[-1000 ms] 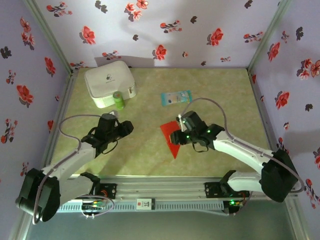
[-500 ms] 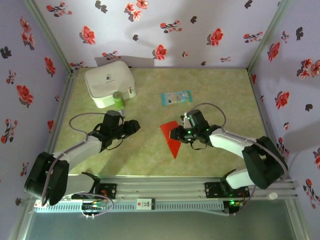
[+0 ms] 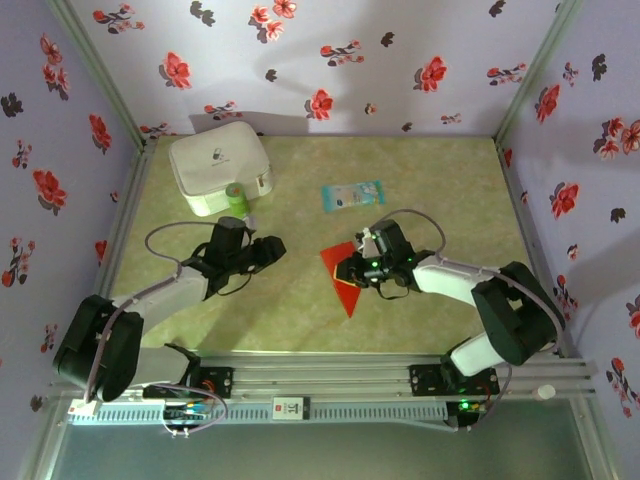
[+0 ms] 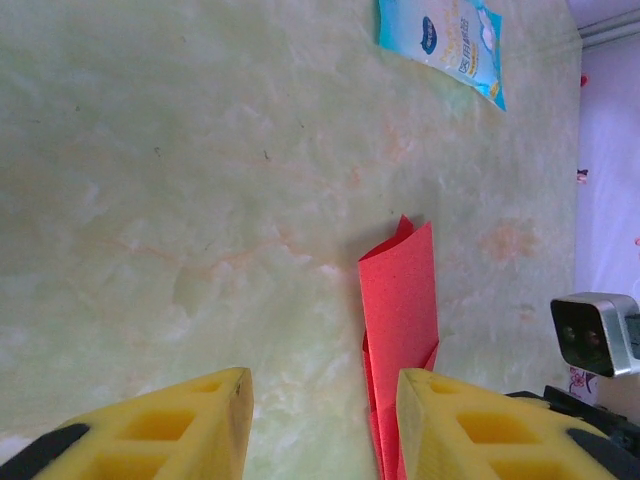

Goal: Fold a paper plane with a square sheet of paper (pick it up from the middle)
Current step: Fold the wing for the fifth time at the center of the table.

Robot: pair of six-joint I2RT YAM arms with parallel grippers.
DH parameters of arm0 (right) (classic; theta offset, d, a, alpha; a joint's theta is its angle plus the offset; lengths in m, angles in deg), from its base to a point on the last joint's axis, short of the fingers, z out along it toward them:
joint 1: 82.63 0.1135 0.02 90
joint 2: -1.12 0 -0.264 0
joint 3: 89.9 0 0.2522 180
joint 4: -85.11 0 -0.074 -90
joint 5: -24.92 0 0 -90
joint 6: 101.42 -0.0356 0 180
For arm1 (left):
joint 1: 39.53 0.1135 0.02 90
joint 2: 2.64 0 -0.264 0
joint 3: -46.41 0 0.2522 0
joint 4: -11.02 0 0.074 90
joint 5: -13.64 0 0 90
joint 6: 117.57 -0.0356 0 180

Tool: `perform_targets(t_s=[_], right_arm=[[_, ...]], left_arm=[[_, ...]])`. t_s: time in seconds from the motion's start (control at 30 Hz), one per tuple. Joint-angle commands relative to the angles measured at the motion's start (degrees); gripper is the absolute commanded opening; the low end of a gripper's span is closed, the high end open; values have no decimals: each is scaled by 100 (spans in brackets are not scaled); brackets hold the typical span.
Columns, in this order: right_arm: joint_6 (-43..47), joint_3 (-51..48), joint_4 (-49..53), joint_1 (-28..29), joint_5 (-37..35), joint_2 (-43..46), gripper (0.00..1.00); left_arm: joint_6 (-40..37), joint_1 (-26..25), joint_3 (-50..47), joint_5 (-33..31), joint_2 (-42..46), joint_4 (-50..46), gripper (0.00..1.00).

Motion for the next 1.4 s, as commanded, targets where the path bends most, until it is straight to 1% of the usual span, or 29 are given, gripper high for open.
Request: perform_targets(t_s=[0.0, 0.17, 0.33, 0.43, 0.53, 0.63, 0.7, 0.77, 0.9, 0.97, 1.1, 1.37], right_arm=[[48, -107, 100, -30, -221, -166, 15], [-89, -217, -204, -30, -43, -466, 12], [-241, -278, -474, -14, 46, -715, 12], [-335, -283, -385, 43, -196, -826, 12], [-612, -327, -417, 140, -569, -963, 11], [-1180, -535, -954, 252, -748, -1004, 11], [-1585, -633, -1245, 353, -957, -1030, 12], [-1920, -707, -1444, 463, -1179, -1048, 11], [-2392, -829, -1732, 675, -1510, -1001, 10], [-2579, -883, -1843, 741, -1643, -945, 10], [-2809, -964, -2082, 795, -1719, -841, 10], [-2824, -982, -2165, 805, -1655, -713, 11]], left_arm=[[-15, -43, 102, 129, -71, 99, 42], [-41, -65, 102, 227, -123, 125, 40], [-41, -113, 178, 333, -258, 187, 39], [-17, -166, 249, 350, -353, 257, 37], [71, -223, 316, 357, -505, 463, 33], [226, -309, 435, 450, -789, 801, 25], [317, -400, 534, 530, -1026, 1035, 18], [375, -492, 662, 578, -1269, 1193, 14], [395, -691, 1024, 693, -1796, 1209, 7], [403, -790, 1198, 702, -2039, 1191, 5], [342, -979, 1618, 698, -2544, 948, 4], [243, -1211, 2152, 720, -3342, 689, 2]])
